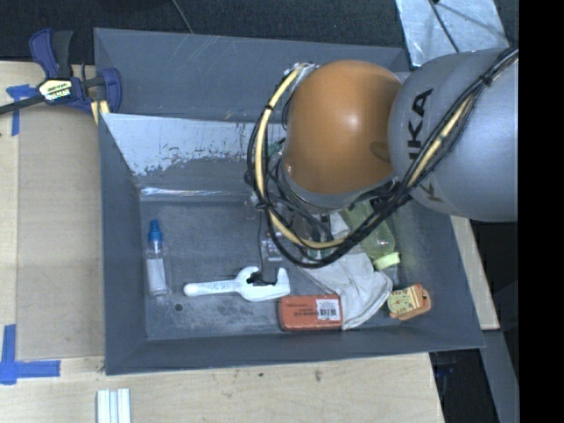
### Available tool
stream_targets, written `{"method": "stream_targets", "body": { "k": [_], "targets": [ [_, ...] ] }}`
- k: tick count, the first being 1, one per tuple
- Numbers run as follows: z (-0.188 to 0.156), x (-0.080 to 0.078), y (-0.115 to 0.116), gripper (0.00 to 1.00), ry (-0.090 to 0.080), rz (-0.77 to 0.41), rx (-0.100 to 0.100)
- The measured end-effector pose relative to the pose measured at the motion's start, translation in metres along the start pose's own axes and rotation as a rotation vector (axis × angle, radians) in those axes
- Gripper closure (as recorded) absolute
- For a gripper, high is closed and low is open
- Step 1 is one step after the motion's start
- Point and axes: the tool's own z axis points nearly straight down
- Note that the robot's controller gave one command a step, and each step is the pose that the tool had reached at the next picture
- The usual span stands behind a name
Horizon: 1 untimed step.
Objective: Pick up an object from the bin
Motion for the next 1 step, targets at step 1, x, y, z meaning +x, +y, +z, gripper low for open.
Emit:
{"method": "stream_targets", "body": {
  "k": [1],
  "targets": [
    [-0.0048, -0.0015, -0.0006, 0.00, -0.009, 0.003, -0.002]
  ]
}}
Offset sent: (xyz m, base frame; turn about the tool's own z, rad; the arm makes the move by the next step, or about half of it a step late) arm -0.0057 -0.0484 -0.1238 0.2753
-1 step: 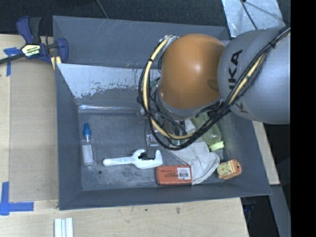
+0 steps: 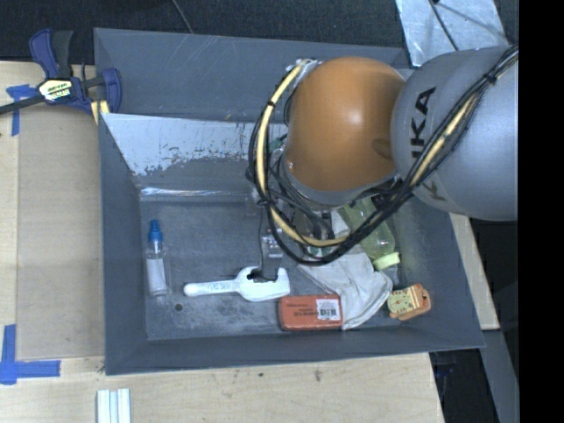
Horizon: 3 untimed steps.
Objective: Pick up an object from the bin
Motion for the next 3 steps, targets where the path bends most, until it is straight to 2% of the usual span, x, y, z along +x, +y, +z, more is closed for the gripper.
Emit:
{"method": "stream_targets", "body": {
  "k": [1, 2, 3],
  "targets": [
    [0.046, 0.002, -0.017, 0.00, -0.003, 0.098, 0.000],
    [0.103, -0.018, -0.054, 0.00, -0.003, 0.025, 0.000],
    [0.128, -0.012, -0.064, 0.00, 0.003, 0.005, 0.003]
  ]
}}
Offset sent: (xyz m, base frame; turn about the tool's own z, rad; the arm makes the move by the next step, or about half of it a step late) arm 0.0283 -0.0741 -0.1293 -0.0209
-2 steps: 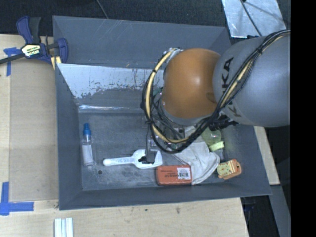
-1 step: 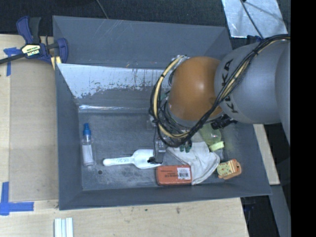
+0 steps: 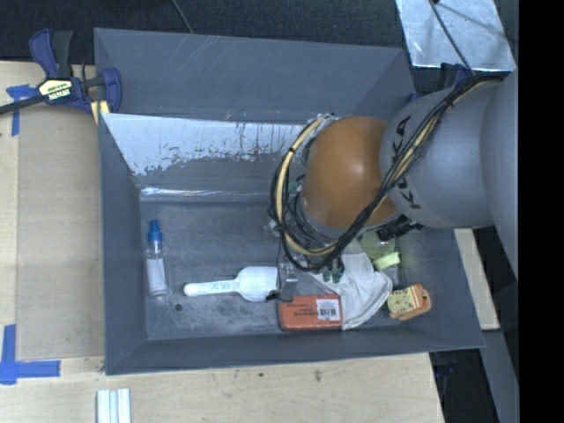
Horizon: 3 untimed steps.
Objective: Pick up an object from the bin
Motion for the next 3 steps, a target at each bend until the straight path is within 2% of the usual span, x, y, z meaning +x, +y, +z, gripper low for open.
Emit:
{"method": "stream_targets", "body": {
  "k": [1, 2, 3],
  "targets": [
    [0.032, 0.031, 0.049, 1.00, -0.002, 0.063, -0.004],
    [0.032, 0.031, 0.049, 1.00, -0.002, 0.064, -0.004],
    [-0.139, 0.016, 0.039, 1.00, -0.009, 0.107, -0.004]
  ]
}}
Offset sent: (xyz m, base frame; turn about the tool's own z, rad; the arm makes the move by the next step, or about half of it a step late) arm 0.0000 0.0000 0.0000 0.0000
